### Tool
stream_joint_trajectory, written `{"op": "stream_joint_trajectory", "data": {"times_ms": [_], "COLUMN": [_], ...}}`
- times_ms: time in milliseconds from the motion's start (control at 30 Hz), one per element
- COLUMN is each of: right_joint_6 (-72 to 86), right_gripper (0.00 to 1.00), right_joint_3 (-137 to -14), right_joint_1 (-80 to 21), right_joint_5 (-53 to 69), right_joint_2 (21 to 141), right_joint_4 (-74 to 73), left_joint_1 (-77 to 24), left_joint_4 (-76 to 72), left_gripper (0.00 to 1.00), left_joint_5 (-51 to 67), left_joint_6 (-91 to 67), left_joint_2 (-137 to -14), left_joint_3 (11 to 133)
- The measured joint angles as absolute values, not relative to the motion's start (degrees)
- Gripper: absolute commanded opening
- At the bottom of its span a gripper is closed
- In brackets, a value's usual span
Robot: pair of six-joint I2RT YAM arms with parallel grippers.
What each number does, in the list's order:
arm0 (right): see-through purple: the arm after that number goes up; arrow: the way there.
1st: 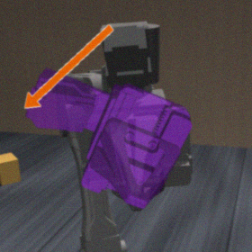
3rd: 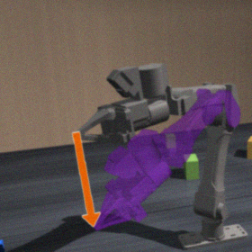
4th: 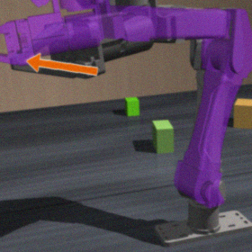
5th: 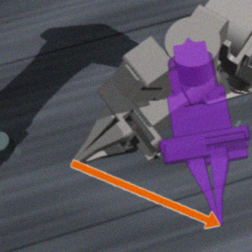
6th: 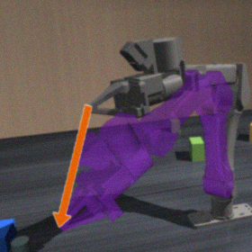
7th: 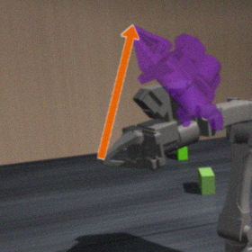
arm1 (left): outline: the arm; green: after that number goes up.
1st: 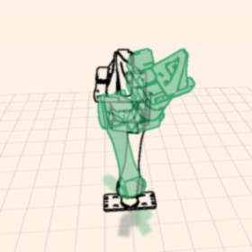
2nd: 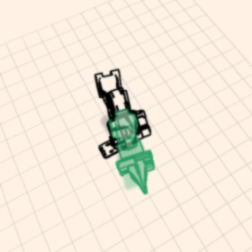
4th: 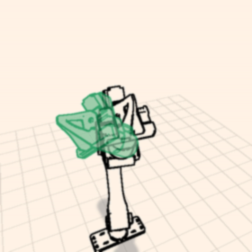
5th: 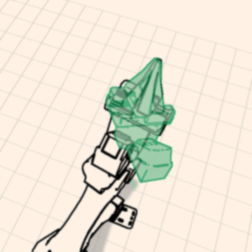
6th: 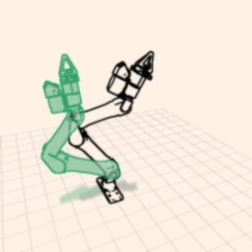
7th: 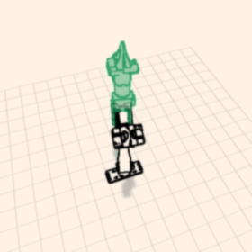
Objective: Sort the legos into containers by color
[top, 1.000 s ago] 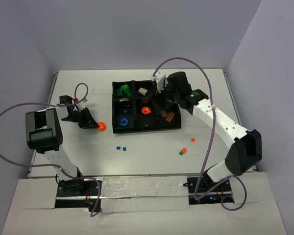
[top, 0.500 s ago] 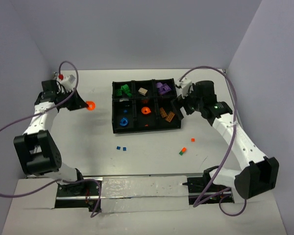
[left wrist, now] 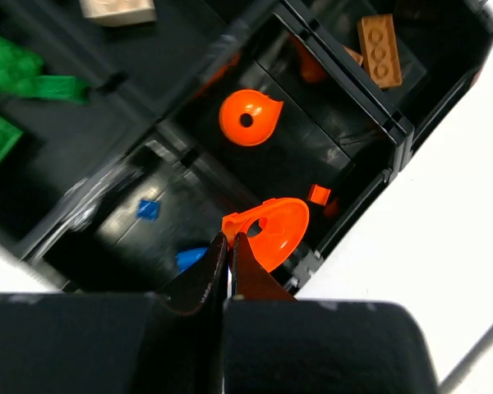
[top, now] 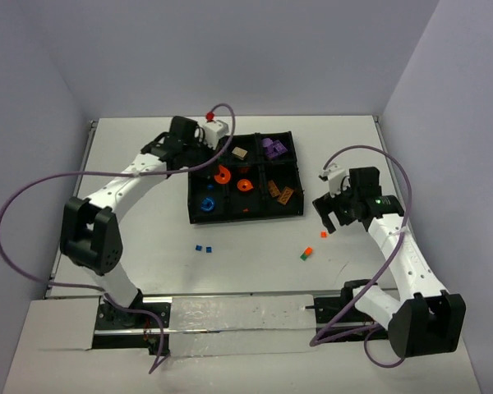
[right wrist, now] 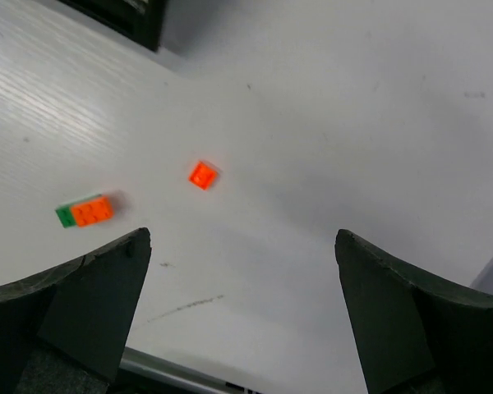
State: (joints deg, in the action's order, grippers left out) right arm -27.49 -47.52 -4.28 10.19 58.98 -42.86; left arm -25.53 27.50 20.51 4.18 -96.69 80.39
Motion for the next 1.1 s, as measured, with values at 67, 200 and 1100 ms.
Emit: {"op": "stream_joint_trajectory", "data": {"times_ms": [67,200,1100], "right_joint_6": [-28.8,-30.1,-11.8], "right_gripper": [0.96,0.92,0.67], "right_joint_3": [-46.9,-46.8,-52.7], "right_joint_1": [-2.0,0.2,-4.1], "right_joint_5": [9.8,9.6,4.6], "right_joint_2": [59.3,62.8,82.3], "right_joint_4": [-44.4,-46.7,-45.0], "left_joint_1": [-28.1,-32.0,-35.2], "left_joint_4": [28.4,30.3,35.6], "left_gripper": [0.0,0.0,0.7], "left_joint_5": [18.3,15.3,9.0], "left_joint_6": [5.0,5.8,8.4], "left_joint_2": [-99.8,-105.2,-111.7], "left_joint_3": [82.6,87.8,95.7]}}
